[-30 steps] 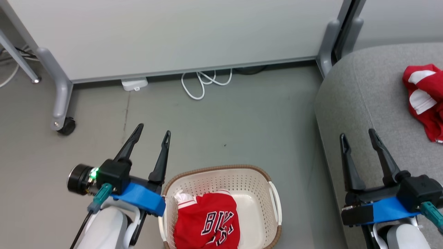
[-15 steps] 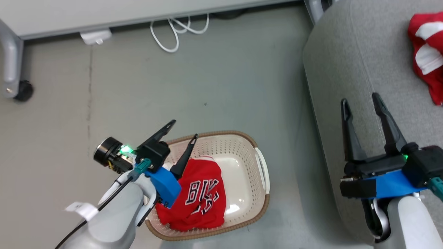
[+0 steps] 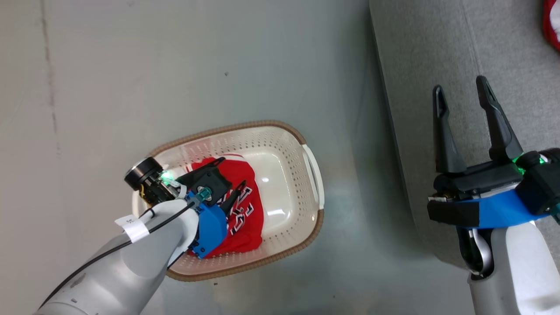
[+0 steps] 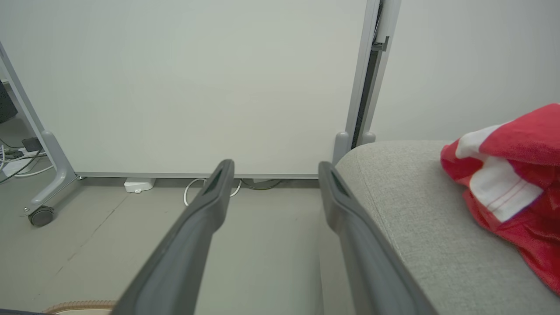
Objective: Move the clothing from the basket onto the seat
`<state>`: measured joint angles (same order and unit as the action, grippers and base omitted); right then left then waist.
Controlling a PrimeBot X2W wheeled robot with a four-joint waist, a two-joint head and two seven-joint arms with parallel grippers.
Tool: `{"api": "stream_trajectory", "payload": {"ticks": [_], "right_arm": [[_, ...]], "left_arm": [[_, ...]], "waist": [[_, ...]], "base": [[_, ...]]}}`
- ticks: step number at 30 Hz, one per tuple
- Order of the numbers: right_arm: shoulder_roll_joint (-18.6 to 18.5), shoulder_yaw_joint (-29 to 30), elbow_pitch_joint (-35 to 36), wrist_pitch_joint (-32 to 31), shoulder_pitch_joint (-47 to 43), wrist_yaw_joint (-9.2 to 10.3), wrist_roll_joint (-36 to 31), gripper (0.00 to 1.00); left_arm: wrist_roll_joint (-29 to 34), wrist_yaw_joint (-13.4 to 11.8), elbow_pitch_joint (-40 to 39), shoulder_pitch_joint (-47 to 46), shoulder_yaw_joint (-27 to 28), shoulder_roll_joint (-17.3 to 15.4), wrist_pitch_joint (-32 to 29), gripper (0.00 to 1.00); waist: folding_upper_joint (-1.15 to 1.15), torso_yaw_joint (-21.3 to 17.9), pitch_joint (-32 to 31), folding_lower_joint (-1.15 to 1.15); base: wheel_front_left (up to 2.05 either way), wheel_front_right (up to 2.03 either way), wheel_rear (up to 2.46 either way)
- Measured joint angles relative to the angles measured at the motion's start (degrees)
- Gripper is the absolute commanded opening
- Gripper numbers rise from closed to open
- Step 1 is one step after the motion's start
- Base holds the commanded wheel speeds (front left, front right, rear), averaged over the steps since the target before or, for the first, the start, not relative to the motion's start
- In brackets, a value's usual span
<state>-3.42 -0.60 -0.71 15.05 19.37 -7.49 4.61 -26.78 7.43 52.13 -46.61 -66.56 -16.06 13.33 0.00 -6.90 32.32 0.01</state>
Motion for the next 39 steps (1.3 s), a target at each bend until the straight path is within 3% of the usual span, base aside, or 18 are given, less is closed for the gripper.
{"api": "stream_trajectory", "payload": {"ticks": [6,18,39], "right_arm": [[0.14,-0.80,0.91,0.00,2.13,0.00,0.01,1.00],[0.35,-1.55,3.36,0.00,5.15,0.00,0.07,1.00],[0.45,-1.49,7.58,0.00,6.08,0.00,-1.05,1.00]], "left_arm": [[-2.67,0.00,3.50,-3.04,-5.91,-0.27,-3.41,1.00],[0.64,0.00,7.78,-6.05,-6.76,-1.91,-13.34,1.00],[4.60,0.00,14.43,-13.00,-6.77,-1.69,-15.50,1.00]], "waist": [[0.00,-1.63,4.94,0.00],[0.00,-4.51,13.55,0.00],[0.00,-5.74,23.69,-0.01]], "base": [[0.00,0.00,0.00],[0.00,0.00,0.00],[0.00,0.00,0.00]]}}
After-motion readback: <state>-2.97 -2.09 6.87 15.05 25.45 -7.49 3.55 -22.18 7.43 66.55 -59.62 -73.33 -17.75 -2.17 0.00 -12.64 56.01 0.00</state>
